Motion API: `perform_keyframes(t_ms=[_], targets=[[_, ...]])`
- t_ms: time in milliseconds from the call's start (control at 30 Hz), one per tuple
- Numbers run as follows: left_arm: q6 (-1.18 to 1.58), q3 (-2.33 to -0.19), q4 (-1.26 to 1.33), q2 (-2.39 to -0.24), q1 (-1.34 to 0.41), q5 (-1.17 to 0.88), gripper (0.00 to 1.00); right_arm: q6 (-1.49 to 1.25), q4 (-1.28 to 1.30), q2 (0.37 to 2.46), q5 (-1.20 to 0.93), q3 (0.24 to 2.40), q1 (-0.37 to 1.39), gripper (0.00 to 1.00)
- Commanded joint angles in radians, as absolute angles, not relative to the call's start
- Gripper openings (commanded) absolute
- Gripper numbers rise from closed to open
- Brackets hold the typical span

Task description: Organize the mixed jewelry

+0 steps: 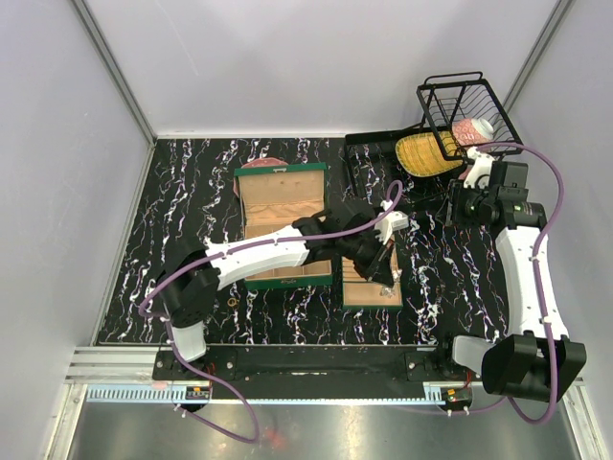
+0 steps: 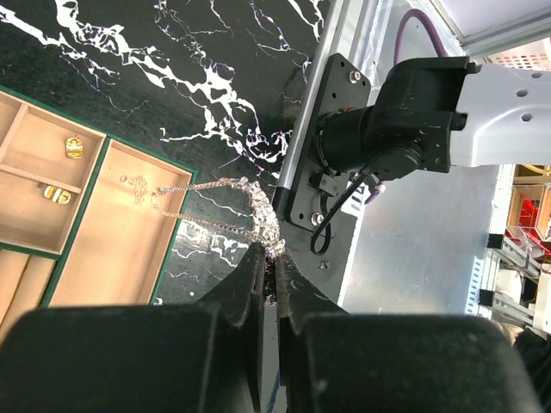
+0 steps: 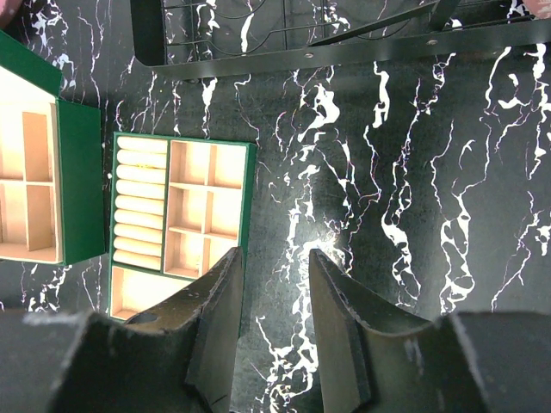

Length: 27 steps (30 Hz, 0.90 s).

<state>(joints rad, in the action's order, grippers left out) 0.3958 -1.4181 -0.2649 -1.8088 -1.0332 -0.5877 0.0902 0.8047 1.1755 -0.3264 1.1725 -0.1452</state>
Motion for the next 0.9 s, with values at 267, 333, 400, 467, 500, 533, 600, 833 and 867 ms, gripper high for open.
perform_keyframes(t_ms=[267, 333, 400, 467, 500, 533, 600, 833, 867], targets=[[0.393, -1.414, -0.183, -1.844, -1.038, -0.595, 0.0, 0.106, 0.75, 1.164, -0.345, 1.137, -0.153, 0.43], [0.394, -1.422, -0.178, -1.85, -1.037, -0.597, 0.0, 0.106, 0.75, 1.167, -0.344, 1.135, -0.153, 0.43], [0.397, -1.425, -0.173, -1.856, -1.037, -0.598, 0.0, 0.106, 0.75, 1.166, -0.345, 1.134, -0.153, 0.43], [0.405, -1.424, -0.164, -1.862, -1.037, -0.603, 0.0, 0.106, 0.75, 1.161, -0.345, 1.131, -0.153, 0.43], [0.406, -1.422, -0.163, -1.865, -1.038, -0.603, 0.0, 0.107, 0.752, 1.16, -0.345, 1.129, -0.153, 0.43], [0.408, -1.419, -0.161, -1.87, -1.037, -0.603, 0.0, 0.109, 0.752, 1.157, -0.344, 1.127, -0.153, 0.43], [0.407, -1.417, -0.16, -1.873, -1.038, -0.604, 0.0, 0.11, 0.752, 1.152, -0.341, 1.124, -0.153, 0.43], [0.402, -1.39, -0.152, -1.867, -1.032, -0.597, 0.0, 0.114, 0.75, 1.138, -0.337, 1.109, -0.153, 0.43], [0.4, -1.388, -0.152, -1.864, -1.032, -0.597, 0.0, 0.114, 0.75, 1.14, -0.337, 1.109, -0.153, 0.43]])
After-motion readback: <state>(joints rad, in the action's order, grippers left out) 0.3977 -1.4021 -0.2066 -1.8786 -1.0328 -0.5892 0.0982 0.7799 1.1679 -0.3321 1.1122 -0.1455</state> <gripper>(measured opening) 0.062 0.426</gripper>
